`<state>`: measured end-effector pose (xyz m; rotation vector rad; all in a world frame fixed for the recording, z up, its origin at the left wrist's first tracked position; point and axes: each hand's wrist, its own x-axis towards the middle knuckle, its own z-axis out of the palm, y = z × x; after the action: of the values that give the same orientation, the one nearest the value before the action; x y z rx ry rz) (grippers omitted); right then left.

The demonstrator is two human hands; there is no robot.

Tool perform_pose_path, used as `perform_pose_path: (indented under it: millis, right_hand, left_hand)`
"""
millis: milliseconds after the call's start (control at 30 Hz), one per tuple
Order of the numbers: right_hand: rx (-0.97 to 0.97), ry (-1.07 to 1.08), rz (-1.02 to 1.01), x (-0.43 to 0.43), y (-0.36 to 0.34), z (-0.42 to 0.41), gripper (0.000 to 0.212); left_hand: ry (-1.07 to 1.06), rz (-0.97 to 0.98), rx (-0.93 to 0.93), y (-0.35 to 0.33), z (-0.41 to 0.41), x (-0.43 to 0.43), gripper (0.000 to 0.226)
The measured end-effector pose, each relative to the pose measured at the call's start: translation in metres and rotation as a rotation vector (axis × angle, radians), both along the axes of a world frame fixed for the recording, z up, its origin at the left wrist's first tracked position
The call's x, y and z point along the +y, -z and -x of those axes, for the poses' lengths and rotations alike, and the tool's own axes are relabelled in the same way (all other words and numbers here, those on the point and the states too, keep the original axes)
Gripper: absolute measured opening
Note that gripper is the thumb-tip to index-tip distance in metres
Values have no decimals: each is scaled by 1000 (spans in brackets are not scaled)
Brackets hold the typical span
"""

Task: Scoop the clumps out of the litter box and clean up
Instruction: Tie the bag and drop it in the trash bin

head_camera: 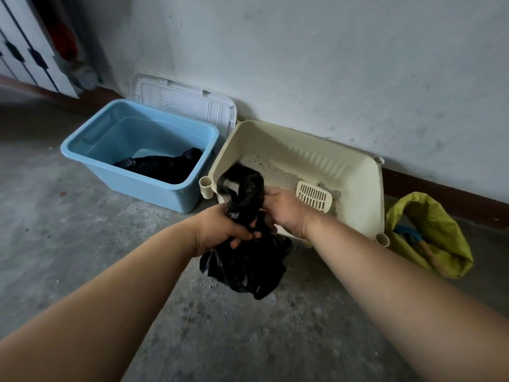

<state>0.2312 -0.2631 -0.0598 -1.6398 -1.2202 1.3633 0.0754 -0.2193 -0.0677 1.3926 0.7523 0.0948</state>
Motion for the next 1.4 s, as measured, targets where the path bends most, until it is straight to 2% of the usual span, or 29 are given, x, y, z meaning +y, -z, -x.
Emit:
perform_pose_path:
  millis: [67,133,200,233,300,433,500,567,633,733,833,933,1000,1067,1100,1167,1200,1233,1400]
  right_hand:
    - [-81,-15,102,-1,10,1,32]
    - [-55,9,190,-3,12,-4,38]
    - [0,106,289,-7,5,-7,37]
    - [69,127,326,-9,3,-6,37]
    - [197,117,359,-10,10,-9,36]
    - [337,84,367,-7,21,-12,28]
    - [418,26,328,-7,20,-13,24]
    - [505,-16,272,-7,16,-13,26]
    - [578,-25,272,-5,14,-12,31]
    - [579,34,188,-1,14,-10,18]
    - [667,44,132,2,14,-9,27]
    - [693,101,37,8,14,-15,29]
    - [600,156,-22,12,12,-22,21]
    - [392,204,-69,17,11,-31,16]
    - [334,241,-93,19,8,-34,14]
    - [336,285,-157,23,4,-40,10]
    - [363,284,-203,25,0,-41,9]
    - [383,282,-245,27,-2,-40,11]
    - [394,369,-356,40,-11,-33,24]
  left_hand:
    - [21,-216,116,-3,1,2,28]
    - [22,-508,229,0,3,4,29]
    - [4,-814,160,10,3,2,21]
    - [-30,-889,73,16,3,1,13]
    - [-121,-900,-71,25,4,0,12]
    - [-195,-533,-257,23,3,1,48]
    - [-130,-677,-253,25,2,0,43]
    - [-13,-1000,-149,31,1,1,33]
    - [102,-1216,-39,36,-1,3,27]
    - [176,-1299,27,33,0,7,24]
    - [175,-1356,39,26,2,5,35]
    - [15,-1142,-58,17,0,1,61]
    - [-107,-918,-160,17,0,0,73]
    - [-228,-493,-332,17,3,0,65]
    - [-274,-335,-354,14,4,-1,50]
    - [-385,-216,-302,11,5,-3,11]
    - [-403,-129,-297,9,4,-3,9]
    - [-405,-49,-301,9,2,-3,19]
    - [-459,279,-379,8,-10,2,39]
